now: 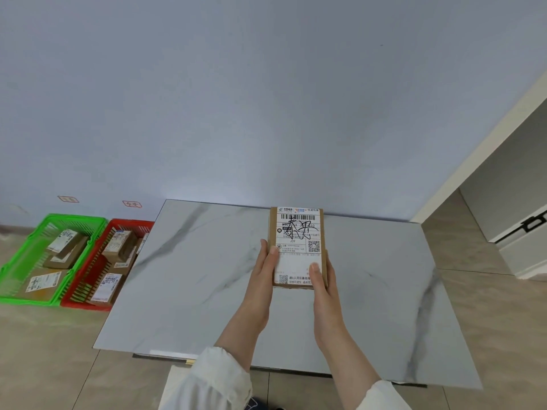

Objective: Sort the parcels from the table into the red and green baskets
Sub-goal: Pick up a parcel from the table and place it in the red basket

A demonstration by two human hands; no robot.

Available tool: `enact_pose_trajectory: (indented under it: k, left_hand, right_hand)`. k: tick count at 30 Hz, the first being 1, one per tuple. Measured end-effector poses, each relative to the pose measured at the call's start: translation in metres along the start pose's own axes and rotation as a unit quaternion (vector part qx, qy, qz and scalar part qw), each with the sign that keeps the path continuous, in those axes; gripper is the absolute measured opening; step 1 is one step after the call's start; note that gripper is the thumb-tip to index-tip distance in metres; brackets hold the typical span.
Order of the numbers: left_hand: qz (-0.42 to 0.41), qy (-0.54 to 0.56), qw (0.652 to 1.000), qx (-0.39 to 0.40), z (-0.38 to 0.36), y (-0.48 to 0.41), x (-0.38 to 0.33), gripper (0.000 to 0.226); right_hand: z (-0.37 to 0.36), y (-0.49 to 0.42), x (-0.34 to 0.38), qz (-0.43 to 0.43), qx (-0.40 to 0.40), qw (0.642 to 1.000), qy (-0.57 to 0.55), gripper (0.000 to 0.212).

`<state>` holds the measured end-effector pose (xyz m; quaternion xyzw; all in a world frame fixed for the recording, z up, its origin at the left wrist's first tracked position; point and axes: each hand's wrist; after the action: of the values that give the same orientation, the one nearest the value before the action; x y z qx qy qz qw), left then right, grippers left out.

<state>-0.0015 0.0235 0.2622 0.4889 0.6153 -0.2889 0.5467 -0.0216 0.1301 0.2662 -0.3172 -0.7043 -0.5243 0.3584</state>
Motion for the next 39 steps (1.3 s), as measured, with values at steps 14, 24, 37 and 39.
enact_pose_trajectory:
  k: [14, 24, 37, 39]
  left_hand:
    - [-0.015, 0.012, 1.000, -0.003, 0.000, -0.001, 0.001, 0.061]
    - [0.001, 0.034, 0.999, -0.040, 0.030, 0.015, 0.020, 0.077]
    - [-0.073, 0.097, 0.961, -0.247, 0.204, 0.108, -0.001, 0.086]
    - [-0.077, 0.100, 0.955, -0.269, 0.245, 0.128, -0.009, 0.088]
  right_hand:
    - [-0.004, 0.003, -0.002, 0.010, -0.012, 1.000, 0.004, 0.051]
    - [-0.015, 0.000, -0.029, -0.017, 0.026, 0.999, 0.039, 0.051]
    - [-0.178, 0.047, -0.102, -0.034, 0.165, 0.976, 0.142, 0.051]
    - [-0.218, 0.061, -0.124, -0.034, 0.181, 0.971, 0.152, 0.050]
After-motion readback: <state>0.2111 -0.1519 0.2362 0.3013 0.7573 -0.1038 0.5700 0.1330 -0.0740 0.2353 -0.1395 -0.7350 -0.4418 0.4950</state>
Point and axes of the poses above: each hand's wrist, its own y-axis away from the middle knuckle, its own z-axis out of the back of the hand, x = y × z, and after that the axes turned 11 degrees about -z, right-handed
